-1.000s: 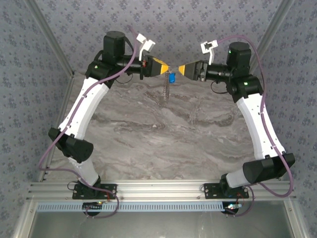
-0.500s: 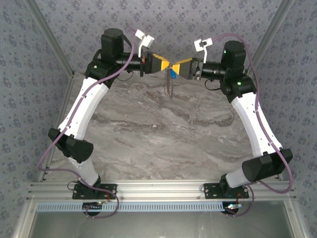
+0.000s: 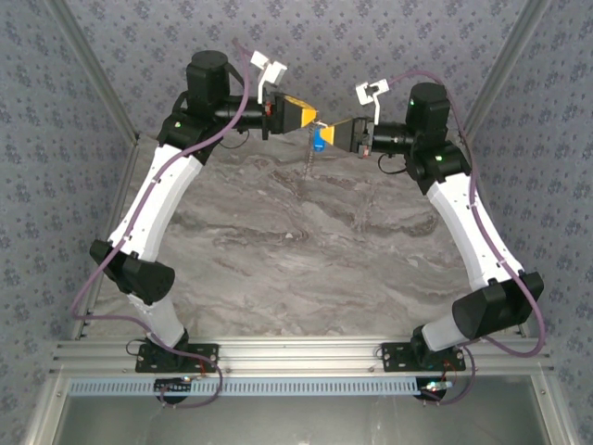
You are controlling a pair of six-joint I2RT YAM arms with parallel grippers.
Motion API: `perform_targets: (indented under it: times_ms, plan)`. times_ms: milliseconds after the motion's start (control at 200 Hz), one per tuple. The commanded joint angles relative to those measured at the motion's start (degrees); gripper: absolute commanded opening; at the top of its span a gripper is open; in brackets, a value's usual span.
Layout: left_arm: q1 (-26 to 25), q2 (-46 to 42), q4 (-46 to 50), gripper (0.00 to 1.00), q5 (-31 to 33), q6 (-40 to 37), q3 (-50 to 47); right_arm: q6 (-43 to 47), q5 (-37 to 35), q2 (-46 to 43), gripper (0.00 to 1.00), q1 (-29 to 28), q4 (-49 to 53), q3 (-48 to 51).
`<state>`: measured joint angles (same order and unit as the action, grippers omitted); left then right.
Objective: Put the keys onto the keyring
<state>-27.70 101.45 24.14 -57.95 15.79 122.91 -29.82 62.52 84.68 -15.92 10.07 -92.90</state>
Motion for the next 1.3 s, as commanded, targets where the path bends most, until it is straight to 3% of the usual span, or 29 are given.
perform_targets:
  times_ms: [0, 160, 415, 545, 874, 1239, 1299]
  plan:
    - [0.4, -2.6, -3.9, 0.0, 0.6, 0.4, 1.4, -0.6, 1.0, -1.5, 0.0, -0.2, -1.0, 0.7]
    - [0.4, -3.6, -6.0, 0.0, 1.5, 1.4, -0.3, -3.7, 0.2, -1.3, 0.0, -0.3, -5.0, 2.5]
    - [0.0, -5.6, -8.9, 0.0, 2.4, 2.6, -4.4, -20.7, 1.5, 1.9, 0.0, -0.9, -25.1, 4.2]
    - [-0.3, -6.8, -10.9, 0.0, 3.2, 3.3, -6.9, -24.7, 1.6, 4.3, 0.0, -2.2, -29.3, 2.2]
    - [-0.4, -8.8, -13.6, 0.0, 5.0, 3.8, -10.7, -19.5, 1.4, 6.4, 0.0, -5.6, -21.1, 0.3]
    - [-0.2, -9.8, -15.9, 0.0, 6.2, 4.9, -12.8, -12.3, 1.4, 2.8, 0.0, -4.2, -10.4, 3.6]
    - [-0.2, -9.7, -16.3, 0.0, 6.5, 5.2, -13.0, -11.4, 1.3, 1.7, 0.17, -3.6, -9.2, 4.6]
